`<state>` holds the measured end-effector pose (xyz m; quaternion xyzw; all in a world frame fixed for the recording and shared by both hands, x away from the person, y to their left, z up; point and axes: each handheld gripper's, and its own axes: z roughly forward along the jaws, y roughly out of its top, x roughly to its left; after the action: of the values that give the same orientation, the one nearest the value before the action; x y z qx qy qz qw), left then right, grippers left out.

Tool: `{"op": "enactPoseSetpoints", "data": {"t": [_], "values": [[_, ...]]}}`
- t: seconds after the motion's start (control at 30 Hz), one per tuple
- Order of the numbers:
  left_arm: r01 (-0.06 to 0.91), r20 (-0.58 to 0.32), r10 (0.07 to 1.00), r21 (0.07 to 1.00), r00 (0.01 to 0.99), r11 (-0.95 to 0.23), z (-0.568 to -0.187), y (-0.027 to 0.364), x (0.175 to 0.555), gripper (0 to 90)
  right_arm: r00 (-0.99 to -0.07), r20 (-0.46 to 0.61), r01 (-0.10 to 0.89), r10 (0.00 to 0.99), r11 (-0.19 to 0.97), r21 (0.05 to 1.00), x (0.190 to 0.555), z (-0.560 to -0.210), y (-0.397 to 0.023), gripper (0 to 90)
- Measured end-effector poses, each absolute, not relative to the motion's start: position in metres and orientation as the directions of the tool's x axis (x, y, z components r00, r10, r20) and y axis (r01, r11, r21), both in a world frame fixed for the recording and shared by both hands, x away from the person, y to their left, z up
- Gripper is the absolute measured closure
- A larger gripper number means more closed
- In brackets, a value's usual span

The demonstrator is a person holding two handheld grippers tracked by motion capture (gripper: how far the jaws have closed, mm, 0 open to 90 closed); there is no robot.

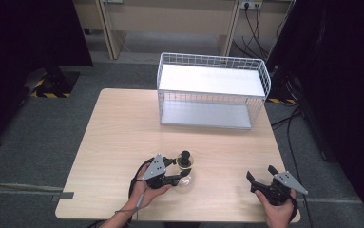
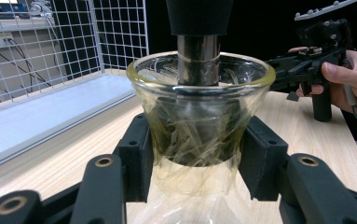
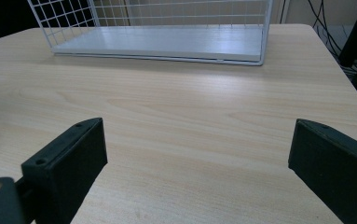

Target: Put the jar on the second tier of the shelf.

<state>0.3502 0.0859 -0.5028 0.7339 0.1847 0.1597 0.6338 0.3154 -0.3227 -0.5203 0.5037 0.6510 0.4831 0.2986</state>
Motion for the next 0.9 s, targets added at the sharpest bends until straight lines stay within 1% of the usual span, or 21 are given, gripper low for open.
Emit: {"op": "enactPoseSetpoints", "data": {"t": [0.27,0.9], "values": [[0.067,-0.005,0.492,0.992,0.871,-0.108,-0.492,0.088,0.353,51.1,-0.314,0.101,0.368,0.944,0.023,0.929,0.315,-0.520,-0.323,4.5],[0.015,0.031,0.567,0.997,0.823,-0.077,-0.436,0.092,0.377,51.1,-0.312,0.108,0.369,0.944,0.015,0.929,0.315,-0.520,-0.324,4.5]]}}
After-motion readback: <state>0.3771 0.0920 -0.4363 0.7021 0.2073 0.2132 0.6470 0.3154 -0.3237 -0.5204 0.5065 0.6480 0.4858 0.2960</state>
